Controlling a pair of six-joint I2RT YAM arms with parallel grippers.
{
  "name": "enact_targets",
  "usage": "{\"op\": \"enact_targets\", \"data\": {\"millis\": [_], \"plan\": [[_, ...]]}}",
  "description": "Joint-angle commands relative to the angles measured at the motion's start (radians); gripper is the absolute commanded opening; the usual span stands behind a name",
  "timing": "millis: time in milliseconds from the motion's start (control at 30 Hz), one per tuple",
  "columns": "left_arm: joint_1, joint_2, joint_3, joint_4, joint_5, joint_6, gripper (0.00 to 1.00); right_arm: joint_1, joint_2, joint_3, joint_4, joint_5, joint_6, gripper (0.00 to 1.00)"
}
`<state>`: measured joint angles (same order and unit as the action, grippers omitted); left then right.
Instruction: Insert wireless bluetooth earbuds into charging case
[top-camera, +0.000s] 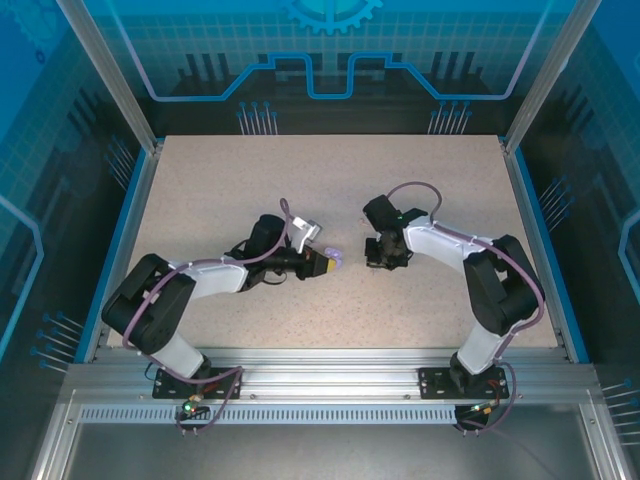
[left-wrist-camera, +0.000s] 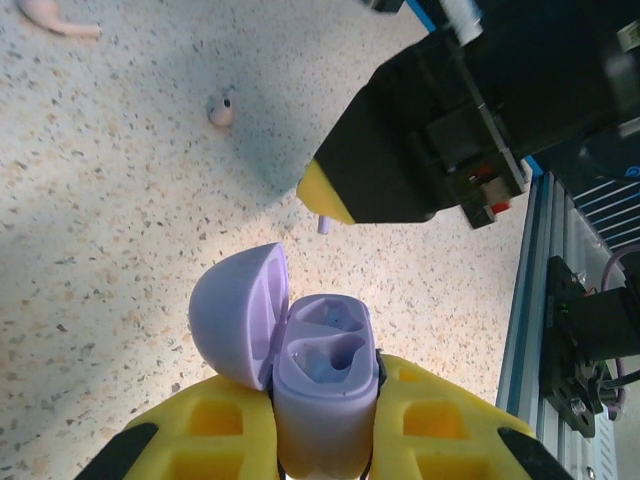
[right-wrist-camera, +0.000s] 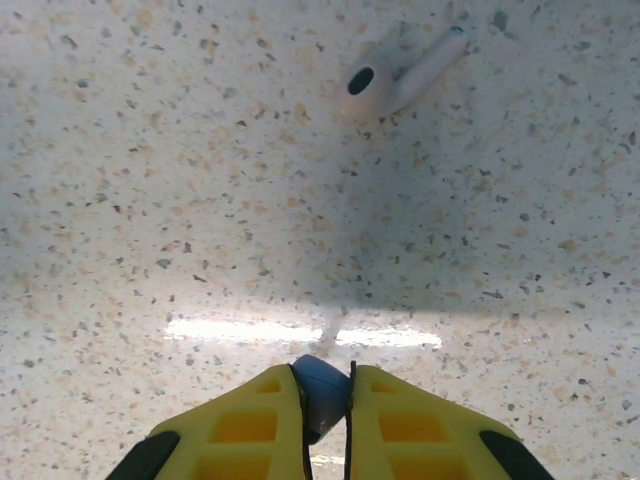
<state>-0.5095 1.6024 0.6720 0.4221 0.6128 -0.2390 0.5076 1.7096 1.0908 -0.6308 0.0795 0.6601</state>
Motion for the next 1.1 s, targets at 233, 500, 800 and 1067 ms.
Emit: {"op": "enact_targets", "data": {"millis": [233, 500, 800, 1067], "plan": [[-0.044, 0.081, 0.049, 0.039, -0.025, -0.027, 0.08, -0.027, -0.103, -0.045, 0.076, -0.135, 0.001, 0.13], [-0.05, 0.133, 0.065, 0.095, -0.014, -0.044, 0.07, -0.027, -0.167, -0.045, 0.098, -0.212, 0.001, 0.14], [-0.051, 0.174, 0.057, 0.219, 0.028, -0.066, 0.08, -0.026, -0.214, -0.043, 0.147, -0.308, -0.011, 0.14], [-0.054, 0.179, 0.016, 0.379, 0.065, -0.079, 0.08, -0.016, -0.221, -0.038, 0.169, -0.343, -0.017, 0.14]]}}
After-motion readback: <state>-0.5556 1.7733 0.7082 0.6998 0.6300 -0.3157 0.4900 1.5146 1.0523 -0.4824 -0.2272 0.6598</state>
